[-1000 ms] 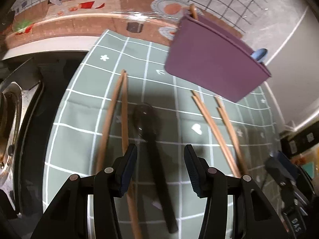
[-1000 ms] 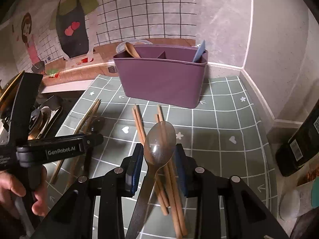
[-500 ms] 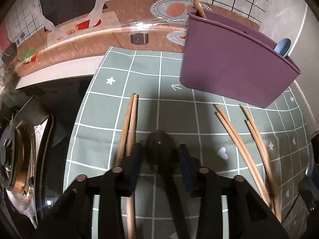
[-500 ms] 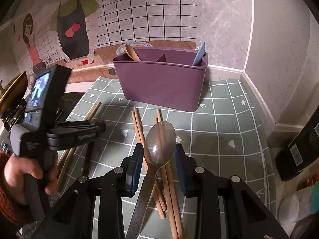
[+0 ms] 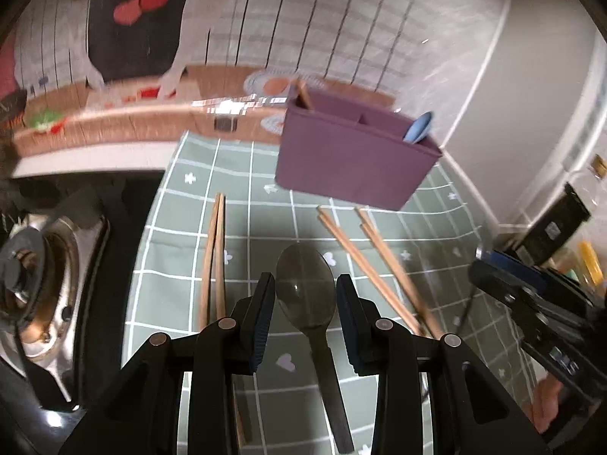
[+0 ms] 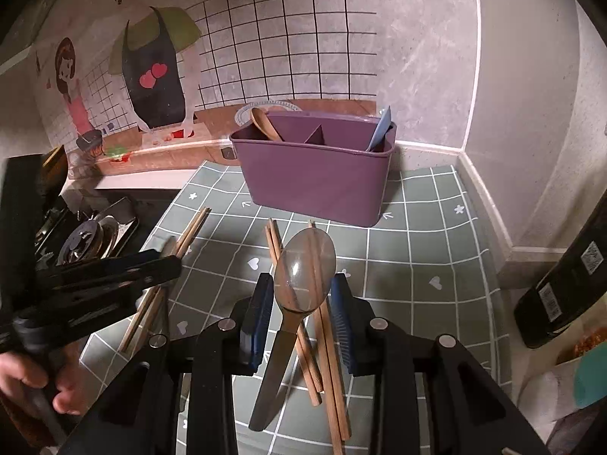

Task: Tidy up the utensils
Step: 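Grasp the other dark spoon with the left gripper while the right gripper holds its spoon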

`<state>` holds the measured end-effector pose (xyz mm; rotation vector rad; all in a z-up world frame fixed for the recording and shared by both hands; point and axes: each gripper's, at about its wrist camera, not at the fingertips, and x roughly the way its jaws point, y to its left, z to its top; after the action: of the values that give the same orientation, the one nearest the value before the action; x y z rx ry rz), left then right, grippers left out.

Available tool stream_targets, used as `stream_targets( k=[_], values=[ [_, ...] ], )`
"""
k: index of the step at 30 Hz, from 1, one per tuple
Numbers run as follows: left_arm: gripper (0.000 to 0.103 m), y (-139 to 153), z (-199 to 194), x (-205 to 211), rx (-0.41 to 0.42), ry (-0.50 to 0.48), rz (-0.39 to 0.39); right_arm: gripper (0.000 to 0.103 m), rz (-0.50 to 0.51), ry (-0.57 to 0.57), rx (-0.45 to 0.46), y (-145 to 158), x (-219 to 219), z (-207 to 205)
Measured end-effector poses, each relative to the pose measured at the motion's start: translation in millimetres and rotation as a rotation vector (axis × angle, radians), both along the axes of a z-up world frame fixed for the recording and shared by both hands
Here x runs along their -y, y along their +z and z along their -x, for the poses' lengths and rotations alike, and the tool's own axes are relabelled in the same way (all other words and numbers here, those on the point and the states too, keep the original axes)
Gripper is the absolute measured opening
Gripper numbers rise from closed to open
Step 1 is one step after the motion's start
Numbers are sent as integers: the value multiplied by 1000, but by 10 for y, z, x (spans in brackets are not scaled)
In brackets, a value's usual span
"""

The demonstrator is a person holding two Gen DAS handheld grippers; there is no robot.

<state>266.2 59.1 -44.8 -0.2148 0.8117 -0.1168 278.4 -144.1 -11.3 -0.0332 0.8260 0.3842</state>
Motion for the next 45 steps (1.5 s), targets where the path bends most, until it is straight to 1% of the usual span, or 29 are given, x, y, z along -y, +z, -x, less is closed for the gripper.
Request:
stream_targets(
  k=[2, 3, 5, 7, 10, 13, 16, 17, 19, 20, 21, 25, 29, 36, 39, 43, 44, 45],
  values=[
    [34, 70, 50, 1, 26, -5, -9, 28, 3, -1, 2, 33, -2, 15],
    [34, 108, 72, -1, 37, -8, -2, 26, 3, 0, 5, 54, -5, 22],
    [34, 143, 80, -25, 47, -5, 8, 5, -7, 13, 4, 90, -10, 29],
    [34, 178, 108, -41, 58, -5, 11, 4, -24, 32, -13, 111, -20, 29],
    [34, 220, 139, -61, 70, -1, 7, 4, -2, 33, 2, 133, -49, 50],
    [34, 234, 156, -82, 72, -1, 7, 4, -8, 38, -2, 146, -43, 63],
    [34, 238, 177, -114, 70, 4, 4, 4, 6, 26, 8, 156, 30, 60],
    [34, 244, 187, -128, 70, 5, 6, 6, 4, 19, 9, 150, 74, 53],
    [34, 243, 205, -152, 69, 9, 10, 19, -3, 5, 4, 86, 224, 29],
    [34, 239, 210, -165, 67, 12, 14, 32, 1, -13, -8, 45, 284, 8],
    [34, 231, 215, -178, 65, 16, 18, 38, 6, -50, -27, -26, 371, -26],
    [34, 188, 204, -209, 52, 22, 28, 38, -26, -123, -106, -305, 547, -204],
    [34, 145, 162, -226, 39, 21, 24, 38, -62, -145, -196, -605, 482, -441],
    [34, 111, 100, -312, 33, 22, 13, 38, 14, -195, -229, -855, 249, -721],
    [34, 114, 80, -329, 33, 13, 4, 38, 84, -217, -200, -885, 145, -810],
    [34, 106, 45, -361, 25, 7, 19, 40, 124, -220, -189, -909, 61, -927],
    [34, 106, 39, -367, 24, 6, 24, 32, 141, -215, -188, -903, 25, -947],
    [34, 111, 35, -366, 25, 4, 25, 33, 147, -207, -187, -890, 1, -955]
  ],
)
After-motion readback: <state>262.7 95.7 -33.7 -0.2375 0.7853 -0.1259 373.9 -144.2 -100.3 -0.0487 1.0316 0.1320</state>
